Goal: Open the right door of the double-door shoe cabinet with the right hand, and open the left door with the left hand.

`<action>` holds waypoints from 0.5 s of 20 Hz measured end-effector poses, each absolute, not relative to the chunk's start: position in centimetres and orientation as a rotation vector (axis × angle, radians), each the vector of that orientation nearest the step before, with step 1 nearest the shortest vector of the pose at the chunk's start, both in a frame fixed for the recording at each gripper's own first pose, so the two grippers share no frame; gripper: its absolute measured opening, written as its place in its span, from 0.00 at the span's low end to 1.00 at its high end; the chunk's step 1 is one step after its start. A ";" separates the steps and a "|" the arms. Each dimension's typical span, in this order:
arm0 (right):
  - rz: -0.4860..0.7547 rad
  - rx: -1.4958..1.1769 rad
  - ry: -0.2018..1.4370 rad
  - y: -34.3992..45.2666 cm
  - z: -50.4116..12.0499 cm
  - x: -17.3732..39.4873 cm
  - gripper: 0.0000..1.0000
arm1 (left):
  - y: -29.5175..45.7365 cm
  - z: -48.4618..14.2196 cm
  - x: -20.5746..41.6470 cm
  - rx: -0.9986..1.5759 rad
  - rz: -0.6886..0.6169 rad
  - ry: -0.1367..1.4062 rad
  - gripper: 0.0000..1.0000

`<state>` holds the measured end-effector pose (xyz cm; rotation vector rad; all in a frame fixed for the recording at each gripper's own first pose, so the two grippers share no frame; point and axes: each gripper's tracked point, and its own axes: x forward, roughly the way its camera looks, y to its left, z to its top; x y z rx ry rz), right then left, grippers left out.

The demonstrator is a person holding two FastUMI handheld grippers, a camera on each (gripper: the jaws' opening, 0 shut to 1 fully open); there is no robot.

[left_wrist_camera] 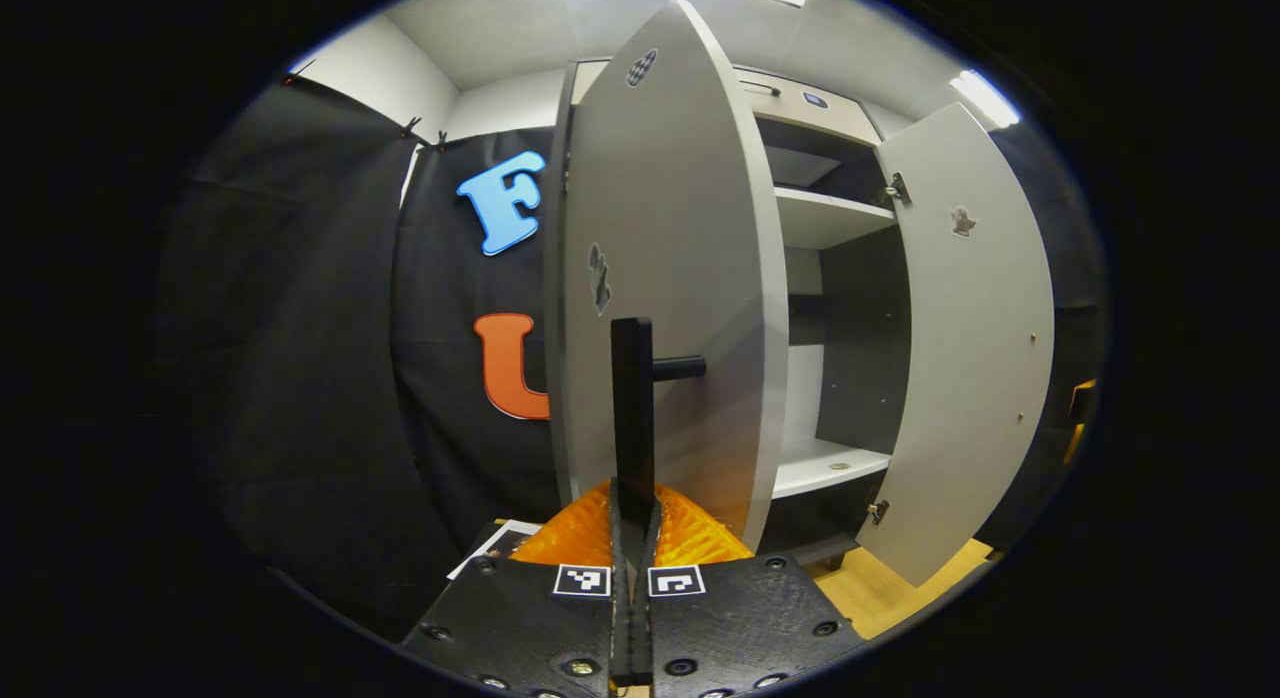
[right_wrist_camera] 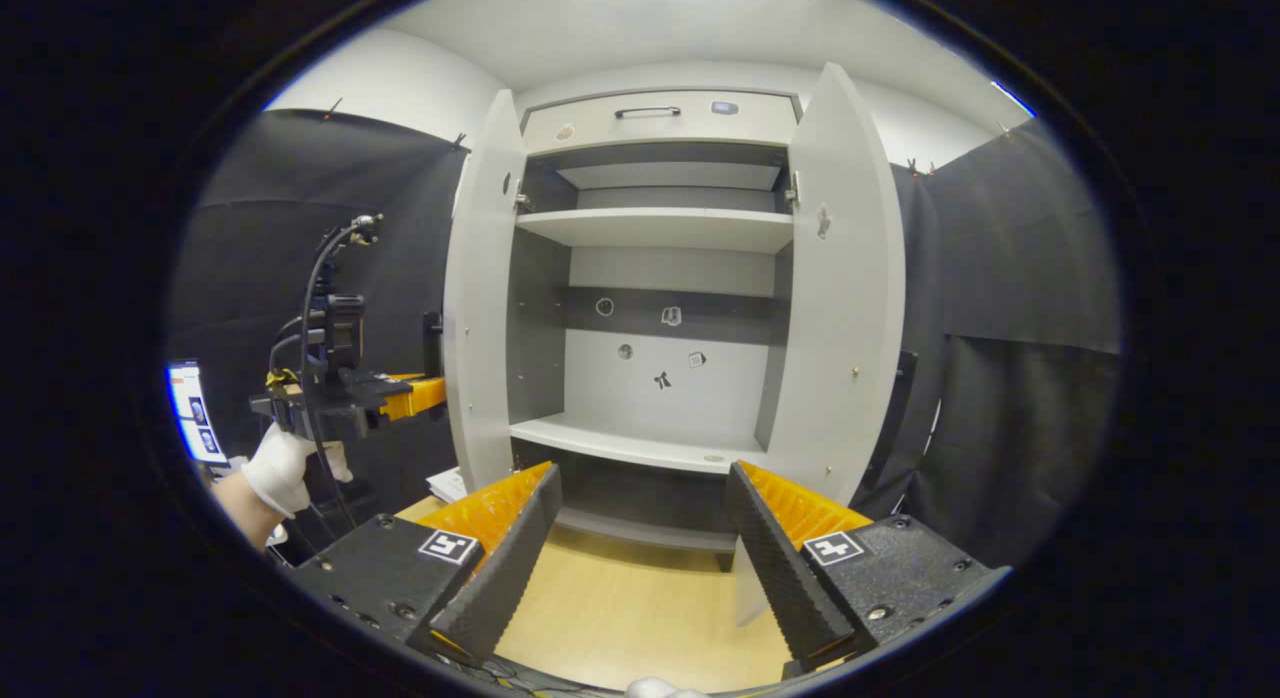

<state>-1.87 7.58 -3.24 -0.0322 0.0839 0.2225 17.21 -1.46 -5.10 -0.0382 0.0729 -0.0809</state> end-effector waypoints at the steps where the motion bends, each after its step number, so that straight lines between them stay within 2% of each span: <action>1: 0.227 -0.032 0.085 7.9 -3.3 -1.8 1.00 | -0.5 -5.2 16.9 -0.031 -0.070 0.077 0.00; 8: 0.257 -0.042 0.085 10.0 -3.1 -1.8 1.00 | 4.5 -5.3 17.5 -0.015 -0.028 0.075 0.00; 10: 0.255 -0.036 0.088 10.1 -3.1 -1.6 1.00 | 5.1 -5.5 17.7 -0.039 -0.061 0.069 0.00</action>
